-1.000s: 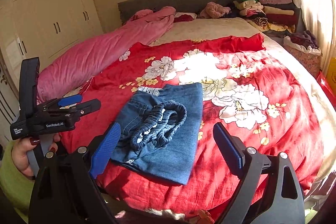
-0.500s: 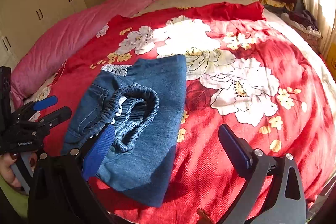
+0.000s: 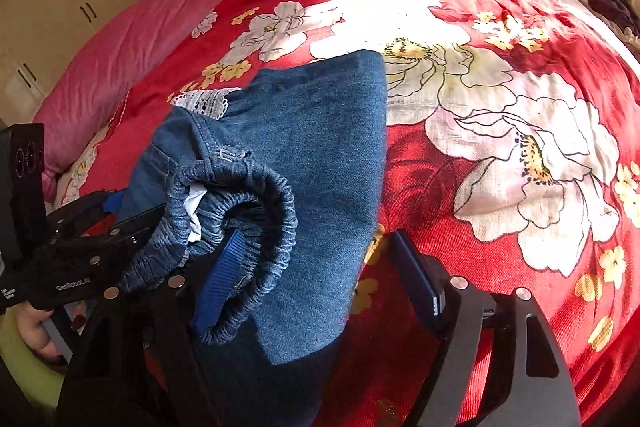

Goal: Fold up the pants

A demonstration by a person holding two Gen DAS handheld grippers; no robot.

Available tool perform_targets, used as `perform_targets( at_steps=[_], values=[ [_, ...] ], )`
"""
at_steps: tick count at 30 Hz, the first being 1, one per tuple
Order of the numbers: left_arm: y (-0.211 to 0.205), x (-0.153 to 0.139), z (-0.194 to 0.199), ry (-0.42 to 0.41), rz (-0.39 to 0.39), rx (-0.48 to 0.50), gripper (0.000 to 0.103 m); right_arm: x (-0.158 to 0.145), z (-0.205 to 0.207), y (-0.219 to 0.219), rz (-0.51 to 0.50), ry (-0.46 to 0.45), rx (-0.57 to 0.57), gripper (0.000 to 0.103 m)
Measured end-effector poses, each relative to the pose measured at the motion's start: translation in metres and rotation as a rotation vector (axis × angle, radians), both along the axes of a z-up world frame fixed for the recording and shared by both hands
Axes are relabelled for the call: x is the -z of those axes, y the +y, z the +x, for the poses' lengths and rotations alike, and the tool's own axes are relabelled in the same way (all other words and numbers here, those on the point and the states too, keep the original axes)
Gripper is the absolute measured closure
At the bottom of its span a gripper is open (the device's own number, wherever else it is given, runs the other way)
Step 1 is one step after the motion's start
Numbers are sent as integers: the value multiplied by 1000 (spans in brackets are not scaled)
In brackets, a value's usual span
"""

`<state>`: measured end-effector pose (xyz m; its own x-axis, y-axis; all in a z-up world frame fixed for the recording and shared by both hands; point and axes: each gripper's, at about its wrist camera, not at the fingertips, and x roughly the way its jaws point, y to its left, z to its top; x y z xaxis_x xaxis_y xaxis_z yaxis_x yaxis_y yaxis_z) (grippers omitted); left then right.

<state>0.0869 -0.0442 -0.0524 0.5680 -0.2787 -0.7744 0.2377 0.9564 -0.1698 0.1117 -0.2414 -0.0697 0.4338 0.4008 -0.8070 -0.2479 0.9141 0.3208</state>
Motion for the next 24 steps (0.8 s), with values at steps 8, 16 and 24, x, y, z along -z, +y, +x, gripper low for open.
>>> perform_targets(
  at_steps=[8, 16, 24],
  values=[
    [-2, -25, -3, -62, -16, 19, 83, -31, -8, 18, 18, -126, -69, 86],
    [2, -54, 14, -161, 12, -25, 82, -60, 16, 26, -26, -224, -58, 86],
    [8, -16, 28, -76, 64, -74, 68, -17, 33, 23, -155, -89, 48, 64]
  ],
)
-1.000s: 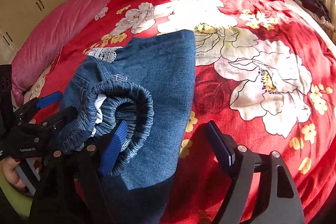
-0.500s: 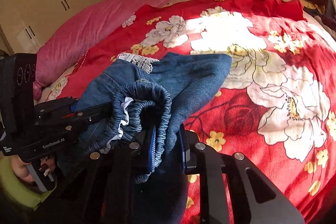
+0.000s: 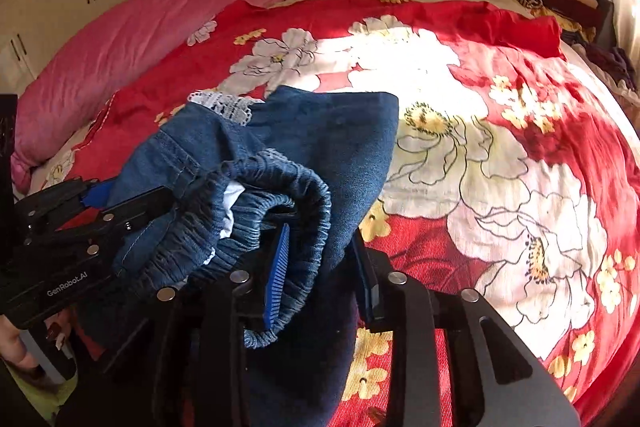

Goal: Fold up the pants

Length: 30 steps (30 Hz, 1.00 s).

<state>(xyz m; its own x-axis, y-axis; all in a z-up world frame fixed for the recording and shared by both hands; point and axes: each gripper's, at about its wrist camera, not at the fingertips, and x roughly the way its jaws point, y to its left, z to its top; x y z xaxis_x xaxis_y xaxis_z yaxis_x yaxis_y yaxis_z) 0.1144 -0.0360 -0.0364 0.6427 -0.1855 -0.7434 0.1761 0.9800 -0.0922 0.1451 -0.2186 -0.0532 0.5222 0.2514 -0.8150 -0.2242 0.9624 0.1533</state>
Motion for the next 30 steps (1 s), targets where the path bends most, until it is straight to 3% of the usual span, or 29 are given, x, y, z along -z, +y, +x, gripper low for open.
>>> perform_targets(
  at_steps=[2, 5, 6, 7, 8, 10, 13, 16, 22, 30],
  values=[
    [0, -2, -2, -4, 5, -1, 66, -3, -2, -3, -15, -8, 18, 52],
    [2, -11, -8, -19, 6, -5, 60, -15, -11, -6, -2, -39, 28, 49],
    [2, -15, -11, -28, 3, -6, 53, -21, -16, -7, -4, -58, 35, 44],
    [3, -20, -14, -39, 2, -9, 42, -28, -23, -8, -11, -84, 47, 32],
    [4, -25, -18, -50, 2, -11, 38, -36, -29, -10, -14, -115, 56, 26],
    [7, -36, -28, -77, -1, -12, 30, -53, -43, -13, -13, -173, 66, 26],
    [14, -54, -47, -119, -12, -17, 19, -78, -68, -16, -26, -267, 83, 5],
    [19, -67, -66, -158, -14, -22, 10, -95, -94, -18, -49, -333, 95, 5],
    [26, -80, -104, -197, -11, -46, 10, -109, -133, -23, -51, -389, 121, 5],
    [28, -75, -128, -172, 19, -59, 10, -108, -159, -26, -49, -389, 144, 5]
  ],
)
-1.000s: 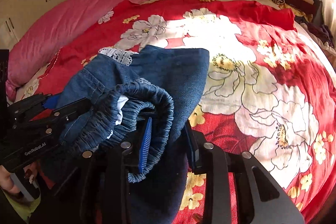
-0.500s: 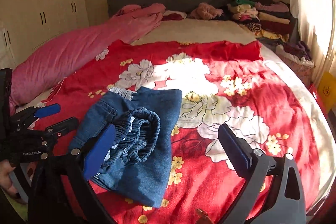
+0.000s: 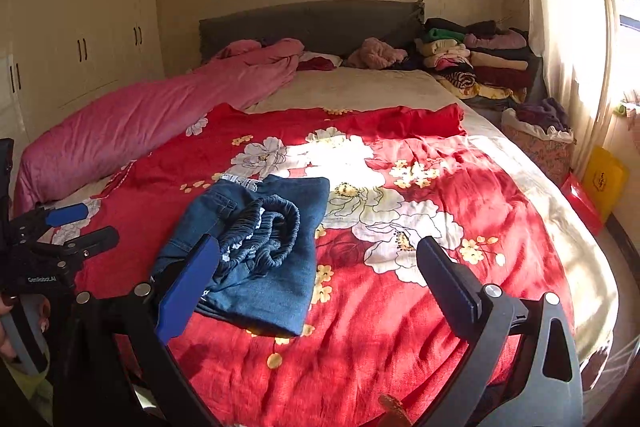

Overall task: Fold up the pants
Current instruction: 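Lift both grippers away from the folded denim bundle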

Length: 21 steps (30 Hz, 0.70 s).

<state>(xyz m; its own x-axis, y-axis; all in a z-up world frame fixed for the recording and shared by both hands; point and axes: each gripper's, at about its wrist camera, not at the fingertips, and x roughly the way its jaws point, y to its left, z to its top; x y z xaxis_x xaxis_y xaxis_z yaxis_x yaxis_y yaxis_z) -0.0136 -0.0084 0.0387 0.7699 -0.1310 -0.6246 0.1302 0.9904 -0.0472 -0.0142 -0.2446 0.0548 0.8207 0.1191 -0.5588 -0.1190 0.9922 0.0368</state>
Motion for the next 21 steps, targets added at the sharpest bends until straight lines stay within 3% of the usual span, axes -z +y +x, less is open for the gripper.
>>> perform_targets(
  at_steps=[5, 14, 21],
  values=[
    [4, 15, -8, 33, 2, -22, 9, 10, -8, -2, -21, 19, 5, 5],
    [4, 46, -7, 116, -16, -28, 10, 58, -5, 5, -43, 158, 4, 5],
    [2, 49, -5, 128, -12, -34, 10, 60, -2, 4, -43, 160, -1, 5]
  ],
)
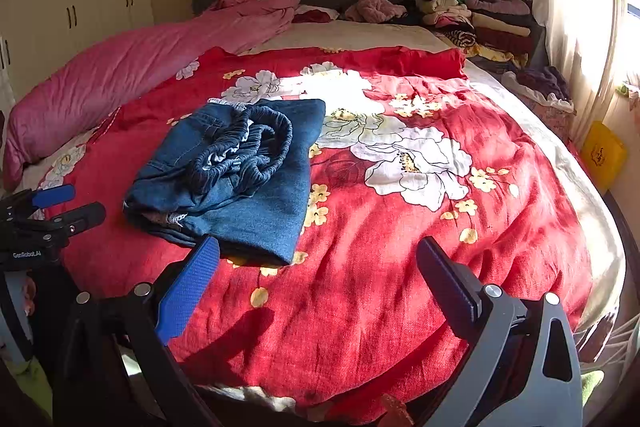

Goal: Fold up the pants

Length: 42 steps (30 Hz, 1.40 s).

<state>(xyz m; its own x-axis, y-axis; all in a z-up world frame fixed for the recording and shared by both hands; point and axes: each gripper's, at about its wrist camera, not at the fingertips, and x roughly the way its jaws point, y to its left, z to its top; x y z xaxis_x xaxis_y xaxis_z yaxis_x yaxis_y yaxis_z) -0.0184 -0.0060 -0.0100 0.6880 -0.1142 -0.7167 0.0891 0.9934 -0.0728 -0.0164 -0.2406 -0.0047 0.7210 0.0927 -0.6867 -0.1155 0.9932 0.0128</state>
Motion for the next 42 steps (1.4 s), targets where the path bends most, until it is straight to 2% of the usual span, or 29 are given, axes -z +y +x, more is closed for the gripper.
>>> perform_targets(
  at_steps=[42],
  values=[
    [8, -7, 0, -16, -3, -27, 10, -3, -3, 2, -5, 1, -2, 5]
  ],
)
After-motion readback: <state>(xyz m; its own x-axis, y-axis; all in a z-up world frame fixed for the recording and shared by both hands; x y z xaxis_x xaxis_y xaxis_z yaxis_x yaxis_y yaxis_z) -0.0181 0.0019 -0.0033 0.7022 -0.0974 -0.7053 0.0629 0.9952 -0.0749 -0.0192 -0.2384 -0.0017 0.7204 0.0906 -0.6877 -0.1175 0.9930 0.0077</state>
